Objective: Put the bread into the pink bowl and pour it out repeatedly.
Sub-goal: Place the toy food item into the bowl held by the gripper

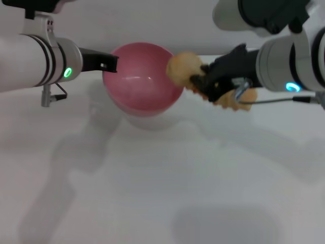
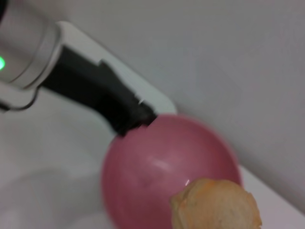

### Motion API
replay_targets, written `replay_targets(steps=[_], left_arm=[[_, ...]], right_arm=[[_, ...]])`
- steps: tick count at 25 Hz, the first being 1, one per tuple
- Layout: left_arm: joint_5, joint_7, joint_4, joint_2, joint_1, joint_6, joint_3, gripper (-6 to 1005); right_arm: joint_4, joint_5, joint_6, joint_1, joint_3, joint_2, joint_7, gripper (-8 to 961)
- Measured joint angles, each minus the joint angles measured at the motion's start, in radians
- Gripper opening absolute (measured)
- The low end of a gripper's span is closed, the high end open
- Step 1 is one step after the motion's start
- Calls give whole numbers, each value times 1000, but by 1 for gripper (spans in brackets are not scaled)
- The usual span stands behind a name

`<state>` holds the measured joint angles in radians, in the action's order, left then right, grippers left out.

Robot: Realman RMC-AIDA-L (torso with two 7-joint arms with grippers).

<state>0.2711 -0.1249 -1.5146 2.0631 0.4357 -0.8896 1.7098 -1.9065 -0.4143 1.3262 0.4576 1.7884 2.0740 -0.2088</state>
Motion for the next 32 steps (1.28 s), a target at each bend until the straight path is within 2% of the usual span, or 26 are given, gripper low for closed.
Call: replay_targets(steps=[7,11,19,29,32], left_arm=[[7,-27,-19,2,4,0,72,30],[17,-29,-33,2,5,-1,88,30],[33,-30,-54,2,-3,0,97,29],[35,-30,-56,2,4,-5,100,29],[35,-30,-56,1,4,-3,100,29]], right_arm=[[74,35,-50,44,-18,-1,-1,176],[172,31,-90,88,-20,0,-2,172],[270,22,-136,137,-11,3,-3,168],[252,15,-163,134,28,5,1,164],[252,14,-177,129,30,5,1,219]])
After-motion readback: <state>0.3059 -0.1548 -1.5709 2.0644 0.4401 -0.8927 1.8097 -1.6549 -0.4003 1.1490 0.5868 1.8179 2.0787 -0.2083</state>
